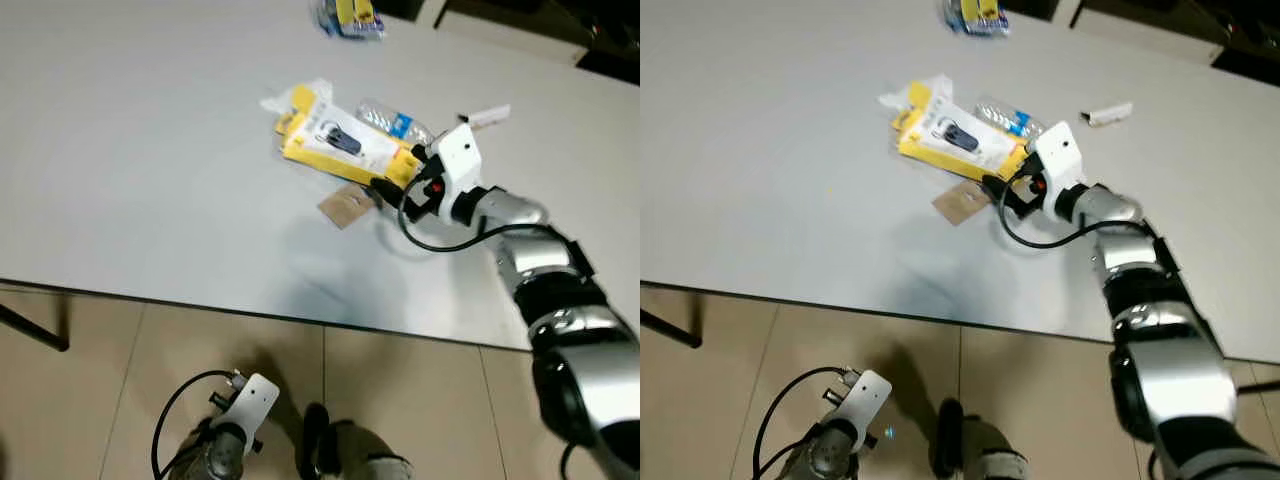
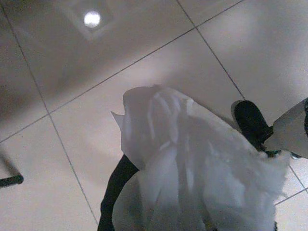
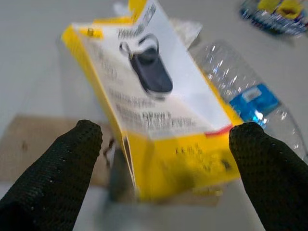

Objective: Picking trash to rubbish bin

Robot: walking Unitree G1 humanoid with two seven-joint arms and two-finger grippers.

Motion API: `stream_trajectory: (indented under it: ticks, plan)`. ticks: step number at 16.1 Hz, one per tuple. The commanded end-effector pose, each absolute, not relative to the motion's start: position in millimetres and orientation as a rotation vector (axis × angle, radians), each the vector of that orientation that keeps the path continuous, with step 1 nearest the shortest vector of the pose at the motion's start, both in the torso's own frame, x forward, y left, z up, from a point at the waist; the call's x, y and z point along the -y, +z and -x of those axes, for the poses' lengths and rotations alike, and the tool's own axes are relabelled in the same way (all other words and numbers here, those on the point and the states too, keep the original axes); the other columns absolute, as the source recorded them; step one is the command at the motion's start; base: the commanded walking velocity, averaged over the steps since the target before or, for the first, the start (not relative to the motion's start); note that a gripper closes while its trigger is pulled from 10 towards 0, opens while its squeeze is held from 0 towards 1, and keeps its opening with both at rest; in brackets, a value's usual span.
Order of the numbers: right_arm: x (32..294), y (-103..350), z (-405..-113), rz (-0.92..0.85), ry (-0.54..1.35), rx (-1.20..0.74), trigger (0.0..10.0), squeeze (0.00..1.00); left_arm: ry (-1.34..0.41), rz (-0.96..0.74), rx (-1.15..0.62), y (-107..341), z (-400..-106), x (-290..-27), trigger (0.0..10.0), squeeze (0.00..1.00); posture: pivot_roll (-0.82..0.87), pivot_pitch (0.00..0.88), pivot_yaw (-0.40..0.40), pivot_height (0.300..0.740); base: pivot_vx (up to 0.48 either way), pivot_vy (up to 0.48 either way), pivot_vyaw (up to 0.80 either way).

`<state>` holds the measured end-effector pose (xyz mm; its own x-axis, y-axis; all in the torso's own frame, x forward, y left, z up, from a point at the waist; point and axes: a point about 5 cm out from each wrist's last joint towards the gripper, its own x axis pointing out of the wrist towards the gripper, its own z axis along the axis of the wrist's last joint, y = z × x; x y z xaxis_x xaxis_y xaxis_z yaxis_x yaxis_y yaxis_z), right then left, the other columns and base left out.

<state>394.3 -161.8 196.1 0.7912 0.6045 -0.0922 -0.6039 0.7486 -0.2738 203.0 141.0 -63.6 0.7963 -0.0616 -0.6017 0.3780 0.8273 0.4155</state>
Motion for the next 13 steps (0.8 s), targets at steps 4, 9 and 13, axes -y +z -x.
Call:
stream_trajectory:
  ticks: [4, 9, 13]
  plan:
    - [169, 207, -395, 0.351, 0.755, -0.006, 10.0, 0.0, -0.273, -0.52, -0.646, -72, -186, -128, 10.0, 0.0, -0.05, 0.329, -0.249, 0.74, 0.0, 0.0, 0.0]
    - [167, 211, -391, 0.336, 0.878, -0.001, 10.0, 0.0, -0.27, -0.515, -0.651, -73, -181, -128, 10.0, 0.0, -0.05, 0.345, -0.258, 0.74, 0.0, 0.0, 0.0]
    - [169, 213, -394, 0.276, 0.849, -0.001, 10.0, 0.0, -0.214, -0.486, -0.661, -74, -174, -139, 10.0, 0.0, -0.05, 0.342, -0.245, 0.74, 0.0, 0.0, 0.0]
